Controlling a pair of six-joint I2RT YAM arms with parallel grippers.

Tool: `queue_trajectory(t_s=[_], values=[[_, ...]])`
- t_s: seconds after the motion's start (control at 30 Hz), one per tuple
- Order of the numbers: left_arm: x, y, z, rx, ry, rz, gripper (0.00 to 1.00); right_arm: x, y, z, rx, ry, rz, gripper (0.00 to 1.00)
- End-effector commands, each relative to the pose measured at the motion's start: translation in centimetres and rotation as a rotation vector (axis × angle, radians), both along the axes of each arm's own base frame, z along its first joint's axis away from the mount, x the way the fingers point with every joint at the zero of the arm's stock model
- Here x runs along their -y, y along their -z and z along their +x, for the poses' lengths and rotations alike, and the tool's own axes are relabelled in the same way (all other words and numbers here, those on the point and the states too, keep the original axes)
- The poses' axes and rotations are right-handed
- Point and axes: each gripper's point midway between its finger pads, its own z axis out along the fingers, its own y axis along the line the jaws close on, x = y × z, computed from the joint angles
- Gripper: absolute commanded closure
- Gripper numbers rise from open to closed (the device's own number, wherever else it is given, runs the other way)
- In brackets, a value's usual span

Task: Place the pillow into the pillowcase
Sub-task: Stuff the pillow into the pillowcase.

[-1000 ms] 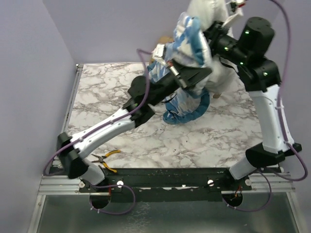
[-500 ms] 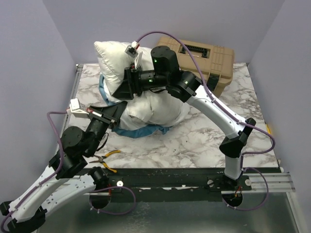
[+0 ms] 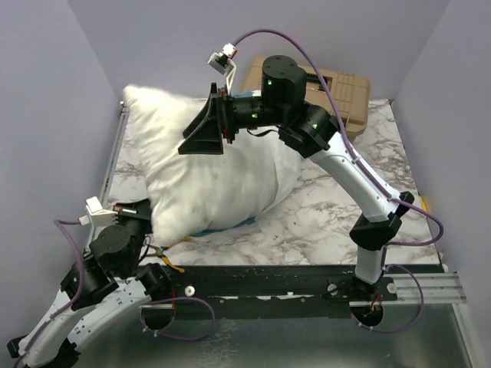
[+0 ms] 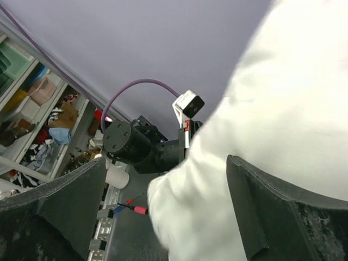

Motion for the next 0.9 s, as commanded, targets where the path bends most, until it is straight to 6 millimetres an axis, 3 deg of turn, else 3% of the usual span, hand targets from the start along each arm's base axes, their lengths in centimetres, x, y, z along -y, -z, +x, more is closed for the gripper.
queue_trajectory(t_s=[0.0,0.13,0.23,0.3,0.4,0.47,0.53,0.67,0.87], values=[[-2.6,1.6,-0.4,-0.016,-0.093,0.024,1.00,-0.1,0.8,0.0,-0.017,-0.066,-0.018,0.05],[-3.8,1.1,-1.0,0.001,-0.119,0.016,1.00,0.6,0.0,0.1,0.004,-0.052,-0.006,0.05],[-4.2,1.4,-1.1,-0.006,-0.130,0.027,1.00,1.7,1.1,2.9,-0.025,0.147,-0.073,0.06],[-4.2,1.8,-1.2,-0.018,-0.129,0.030,1.00,3.5,3.9,6.0,-0.052,0.377,-0.203,0.08],[-4.1,2.4,-1.1,-0.033,-0.129,0.027,1.00,8.6,9.8,9.8,-0.079,0.724,-0.468,0.11],[-4.0,2.7,-1.1,-0.037,-0.126,0.022,1.00,12.7,13.6,10.7,-0.083,0.885,-0.655,0.14],[-3.8,2.9,-1.0,-0.043,-0.124,0.022,1.00,15.2,16.6,10.8,-0.087,0.955,-0.785,0.17],[-3.3,3.2,-0.9,-0.057,-0.111,0.029,1.00,15.9,21.2,9.9,-0.133,0.936,-0.895,0.28],[-3.1,3.0,-0.8,-0.060,-0.102,0.031,1.00,16.3,24.9,9.9,-0.176,0.960,-0.975,0.39]])
